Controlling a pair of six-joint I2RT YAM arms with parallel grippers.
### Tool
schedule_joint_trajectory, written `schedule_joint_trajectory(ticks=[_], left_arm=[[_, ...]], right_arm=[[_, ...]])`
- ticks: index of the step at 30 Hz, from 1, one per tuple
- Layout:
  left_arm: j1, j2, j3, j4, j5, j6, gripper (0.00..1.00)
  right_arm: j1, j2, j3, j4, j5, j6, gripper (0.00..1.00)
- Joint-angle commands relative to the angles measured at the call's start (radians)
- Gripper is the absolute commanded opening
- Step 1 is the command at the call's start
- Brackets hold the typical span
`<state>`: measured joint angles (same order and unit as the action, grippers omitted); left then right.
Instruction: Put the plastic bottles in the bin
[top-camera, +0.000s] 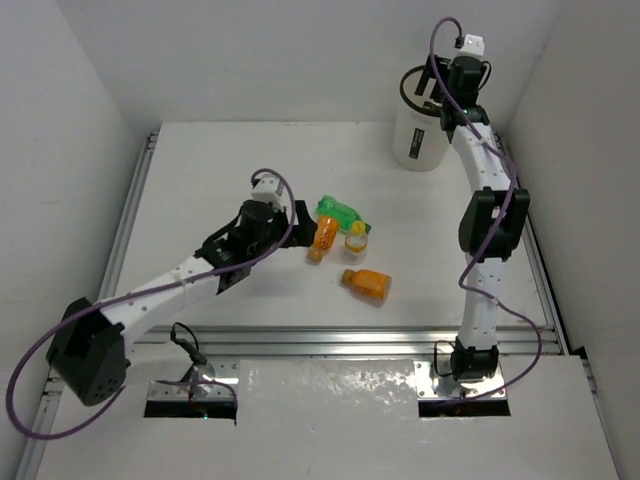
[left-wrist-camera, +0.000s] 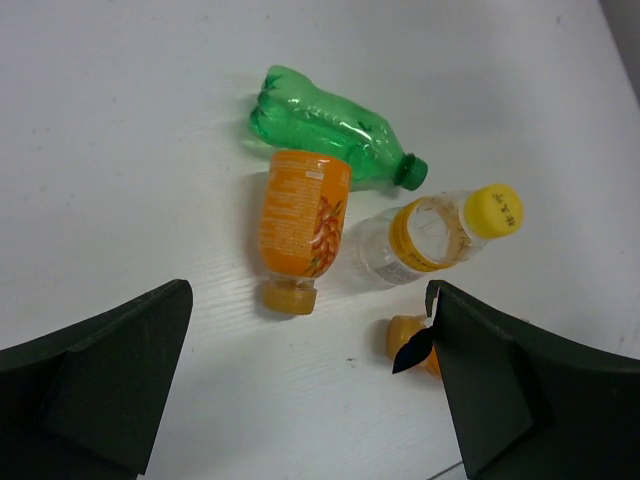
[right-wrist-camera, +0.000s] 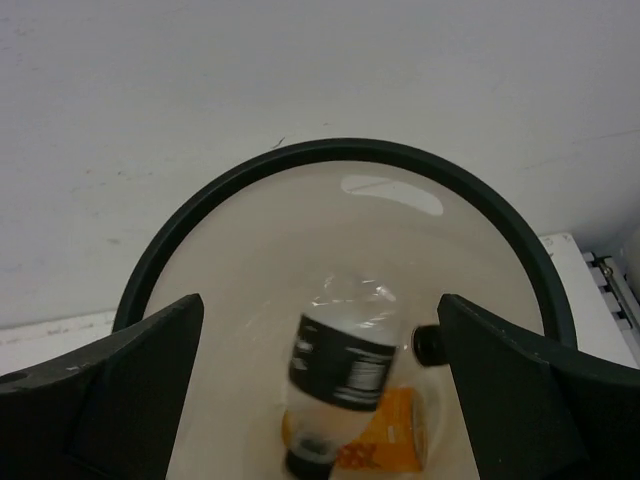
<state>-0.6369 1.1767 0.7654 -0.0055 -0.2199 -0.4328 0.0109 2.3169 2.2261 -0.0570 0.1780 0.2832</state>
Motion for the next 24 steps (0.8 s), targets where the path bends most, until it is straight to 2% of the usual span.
schedule_joint_trajectory(ticks=[1, 5, 8, 11, 16, 18, 23, 24], left_arm=[[-0.007, 0.11, 0.103, 0.099, 0.077, 0.111, 1.0], [-0.006, 0.29, 0.161, 0.102, 0.079, 0.129, 0.97], [-0.009, 0.397, 0.215, 0.105, 0.103, 0.143, 0.95], [-0.017, 0.481, 0.252, 0.094, 0.096, 0.163, 0.93], [-0.017, 0.573, 0.246, 0.148, 0.083, 0.196, 0.91], [-0.015, 0.598, 0.235, 0.194, 0.096, 0.195, 0.88], [-0.017, 0.661, 0.229, 0.202, 0.01, 0.16, 0.71], [-0.017, 0.675, 0.224, 0.206, 0.007, 0.157, 0.64]], right_arm=[[0.021, -0.194, -0.011, 0.06, -0.056, -0.032, 0.99], [0.073, -0.396, -0.168, -0.053, -0.109, -0.01, 0.99], [0.106, -0.612, -0.508, -0.035, -0.179, 0.054, 0.99], [0.133, -0.786, -0.714, -0.007, -0.258, 0.086, 0.99], [0.185, -0.944, -0.879, 0.0, -0.317, 0.096, 0.99], [0.199, -0.973, -0.898, -0.006, -0.331, 0.099, 0.99], [0.212, -1.021, -0.953, -0.009, -0.374, 0.112, 0.99], [0.213, -1.027, -0.959, -0.009, -0.379, 0.114, 0.99]])
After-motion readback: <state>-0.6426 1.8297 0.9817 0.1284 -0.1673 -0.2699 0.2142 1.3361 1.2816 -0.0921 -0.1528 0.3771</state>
